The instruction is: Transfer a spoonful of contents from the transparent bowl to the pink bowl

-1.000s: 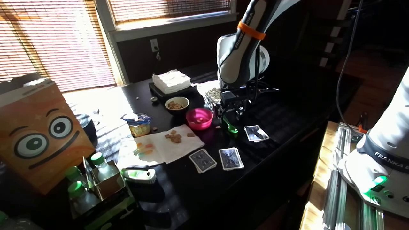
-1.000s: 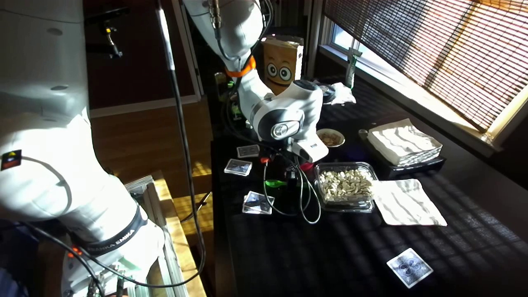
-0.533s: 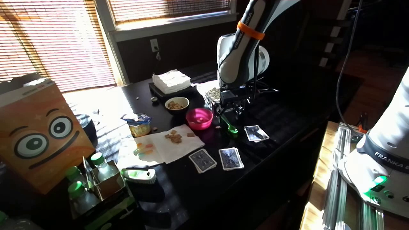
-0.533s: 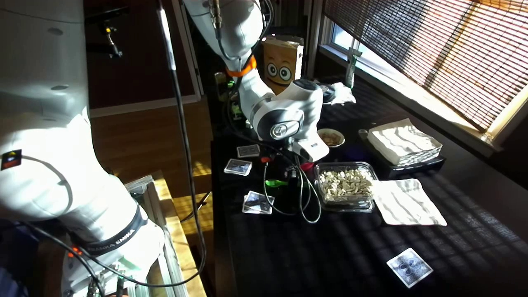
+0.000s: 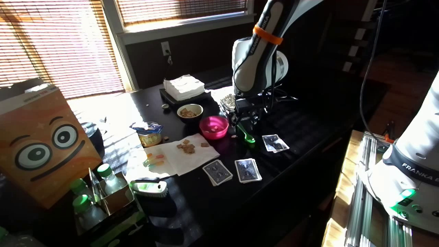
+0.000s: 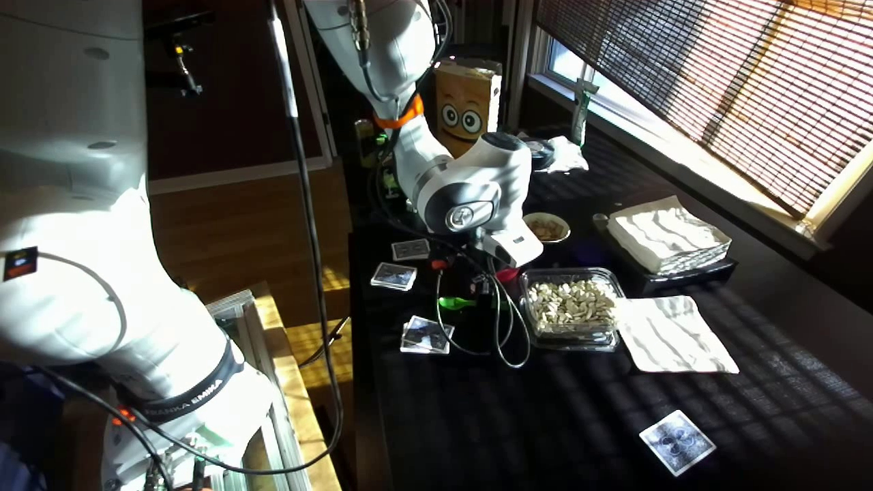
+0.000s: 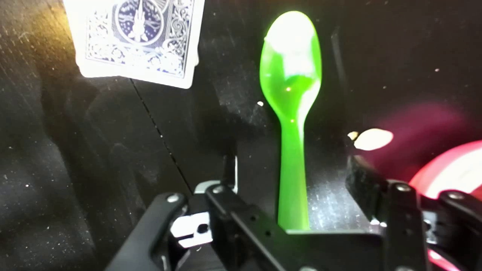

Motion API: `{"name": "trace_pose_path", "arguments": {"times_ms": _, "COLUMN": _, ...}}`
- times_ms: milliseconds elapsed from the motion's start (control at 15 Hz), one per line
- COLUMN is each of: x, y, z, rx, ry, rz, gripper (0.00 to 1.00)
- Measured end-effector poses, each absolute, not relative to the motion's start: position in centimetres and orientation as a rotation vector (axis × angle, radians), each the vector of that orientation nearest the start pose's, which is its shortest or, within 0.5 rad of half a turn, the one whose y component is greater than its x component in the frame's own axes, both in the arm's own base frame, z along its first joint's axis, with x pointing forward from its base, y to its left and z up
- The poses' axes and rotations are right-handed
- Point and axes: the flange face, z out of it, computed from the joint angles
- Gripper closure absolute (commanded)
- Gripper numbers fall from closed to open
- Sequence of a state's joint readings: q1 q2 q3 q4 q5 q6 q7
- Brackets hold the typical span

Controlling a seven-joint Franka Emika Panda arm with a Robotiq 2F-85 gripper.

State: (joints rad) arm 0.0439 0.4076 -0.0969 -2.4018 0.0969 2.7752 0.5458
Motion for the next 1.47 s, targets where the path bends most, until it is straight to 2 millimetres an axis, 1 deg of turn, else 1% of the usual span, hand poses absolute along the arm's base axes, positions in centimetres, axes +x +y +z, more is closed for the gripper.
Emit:
{"name": "trace_pose_path", "arguments": {"times_ms": 67, "x": 48.7, "y": -3.3, "z": 14.4, "rx": -2.973, "ry": 1.055, "rz": 0.049, "gripper": 0.63}}
{"name": "trace_pose_path", "arguments": {"times_ms": 200, "x": 48.6, "y": -3.3, "z": 14.2, "rx": -2.976, "ry": 1.054, "rz": 0.055, "gripper": 0.76}}
{"name": "trace_pose_path", "arguments": {"times_ms": 267, "x": 48.7, "y": -3.3, "z": 14.2, "rx": -2.975, "ry": 1.053, "rz": 0.049, "gripper": 0.84}}
{"name": "trace_pose_path", "arguments": {"times_ms": 400, "x": 48.9, "y": -3.2, "z": 14.3, "rx": -2.976, "ry": 1.051, "rz": 0.04, "gripper": 0.96}}
{"name": "trace_pose_path", "arguments": {"times_ms": 467, "x": 48.9, "y": -3.2, "z": 14.4, "rx": -2.977, "ry": 1.051, "rz": 0.037, "gripper": 1.0}}
{"name": "trace_pose_path", "arguments": {"times_ms": 600, "x": 49.0, "y": -3.4, "z": 14.4, "rx": -2.978, "ry": 1.053, "rz": 0.035, "gripper": 0.95}}
{"name": "trace_pose_path", "arguments": {"times_ms": 933, "x": 48.8, "y": -3.6, "z": 14.4, "rx": -2.982, "ry": 1.05, "rz": 0.046, "gripper": 0.95}}
{"name": "trace_pose_path", "arguments": {"times_ms": 1067, "x": 48.5, "y": -3.8, "z": 15.0, "rx": -2.986, "ry": 1.038, "rz": 0.077, "gripper": 0.95}}
{"name": "trace_pose_path", "arguments": {"times_ms": 1133, "x": 48.3, "y": -3.8, "z": 15.6, "rx": -2.987, "ry": 1.024, "rz": 0.1, "gripper": 0.95}}
{"name": "trace_pose_path", "arguments": {"times_ms": 1267, "x": 47.7, "y": -3.7, "z": 17.6, "rx": -2.98, "ry": 1.0, "rz": 0.159, "gripper": 0.95}}
{"name": "trace_pose_path", "arguments": {"times_ms": 1467, "x": 47.0, "y": -3.8, "z": 21.5, "rx": -2.924, "ry": 0.997, "rz": 0.189, "gripper": 0.95}}
